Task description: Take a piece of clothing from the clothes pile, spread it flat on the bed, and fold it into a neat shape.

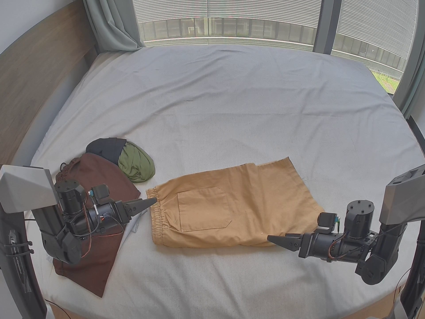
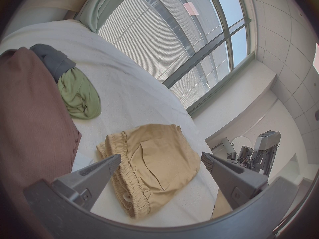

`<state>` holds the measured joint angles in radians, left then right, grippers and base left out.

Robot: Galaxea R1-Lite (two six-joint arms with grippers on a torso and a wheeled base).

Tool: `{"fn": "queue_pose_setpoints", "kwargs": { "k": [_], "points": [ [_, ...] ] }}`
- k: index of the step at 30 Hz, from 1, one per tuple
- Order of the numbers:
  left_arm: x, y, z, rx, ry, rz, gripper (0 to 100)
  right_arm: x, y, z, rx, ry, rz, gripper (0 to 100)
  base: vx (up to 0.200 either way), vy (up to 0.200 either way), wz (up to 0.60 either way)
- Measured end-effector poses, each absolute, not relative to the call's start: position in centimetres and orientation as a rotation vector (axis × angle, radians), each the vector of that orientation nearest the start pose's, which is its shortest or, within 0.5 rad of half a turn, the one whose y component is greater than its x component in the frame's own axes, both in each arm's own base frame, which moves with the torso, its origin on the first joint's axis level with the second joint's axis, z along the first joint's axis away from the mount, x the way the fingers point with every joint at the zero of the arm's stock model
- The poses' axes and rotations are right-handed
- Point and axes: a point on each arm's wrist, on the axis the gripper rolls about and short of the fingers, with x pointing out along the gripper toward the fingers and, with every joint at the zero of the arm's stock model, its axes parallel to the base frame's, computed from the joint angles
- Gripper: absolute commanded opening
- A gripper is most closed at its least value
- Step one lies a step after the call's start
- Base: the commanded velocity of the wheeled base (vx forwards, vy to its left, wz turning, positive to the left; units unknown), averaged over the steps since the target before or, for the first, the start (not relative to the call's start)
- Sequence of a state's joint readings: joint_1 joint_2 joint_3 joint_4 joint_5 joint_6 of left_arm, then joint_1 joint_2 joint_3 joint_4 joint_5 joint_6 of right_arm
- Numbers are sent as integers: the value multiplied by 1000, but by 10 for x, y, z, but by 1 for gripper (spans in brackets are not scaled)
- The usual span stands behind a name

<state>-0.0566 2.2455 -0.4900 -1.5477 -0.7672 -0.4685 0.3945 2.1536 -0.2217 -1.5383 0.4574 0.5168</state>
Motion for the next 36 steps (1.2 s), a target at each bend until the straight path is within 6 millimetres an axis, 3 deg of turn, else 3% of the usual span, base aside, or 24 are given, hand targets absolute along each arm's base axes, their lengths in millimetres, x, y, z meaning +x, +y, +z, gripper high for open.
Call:
{"fn": "queue_pose_setpoints", "kwargs": {
  "k": [36],
  "points": [
    [332,-53,-49,-482,541,-636,100,243,113,17,489,627,715,100,0,0,0]
  ]
}}
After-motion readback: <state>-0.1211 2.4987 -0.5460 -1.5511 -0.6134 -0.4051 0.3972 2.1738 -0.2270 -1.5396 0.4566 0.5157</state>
